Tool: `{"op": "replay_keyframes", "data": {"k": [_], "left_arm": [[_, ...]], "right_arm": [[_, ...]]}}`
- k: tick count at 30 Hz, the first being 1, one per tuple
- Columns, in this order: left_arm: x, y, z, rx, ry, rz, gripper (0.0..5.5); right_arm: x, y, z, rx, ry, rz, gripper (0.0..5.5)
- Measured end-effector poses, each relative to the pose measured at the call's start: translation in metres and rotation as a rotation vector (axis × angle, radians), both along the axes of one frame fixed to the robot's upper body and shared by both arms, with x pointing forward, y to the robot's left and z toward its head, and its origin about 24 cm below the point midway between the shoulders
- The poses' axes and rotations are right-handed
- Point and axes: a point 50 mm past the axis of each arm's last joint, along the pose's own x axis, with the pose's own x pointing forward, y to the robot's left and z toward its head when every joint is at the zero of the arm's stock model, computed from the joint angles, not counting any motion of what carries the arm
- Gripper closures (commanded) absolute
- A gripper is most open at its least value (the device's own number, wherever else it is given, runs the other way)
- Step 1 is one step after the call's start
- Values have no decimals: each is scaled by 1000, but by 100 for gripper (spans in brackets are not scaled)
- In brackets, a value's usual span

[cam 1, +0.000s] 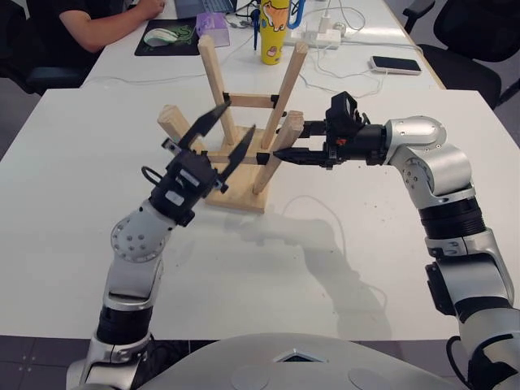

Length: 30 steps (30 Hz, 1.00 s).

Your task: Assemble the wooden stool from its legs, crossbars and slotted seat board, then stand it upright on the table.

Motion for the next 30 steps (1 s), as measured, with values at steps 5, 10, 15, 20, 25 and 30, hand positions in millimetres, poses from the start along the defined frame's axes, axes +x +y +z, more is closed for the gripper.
{"op": "replay_keyframes", "data": {"k": [5,10,15,20,25,30], "left_arm": [[33,-16,1,136,68,177,465],[34,-35,-52,352,376,137,541],[32,-32,-55,459,341,171,550],[41,-20,-29,297,180,311,550],[33,-25,11,170,-74,321,550],[20,-20,-16,196,-30,260,550]], "right_arm": [[0,1,1,-7,-4,5,343],[0,3,1,-15,-5,14,343],[2,5,-1,-28,4,8,343],[2,5,-1,-28,3,5,343],[3,6,-3,-26,6,0,343],[2,8,-3,-27,-9,1,343]]}}
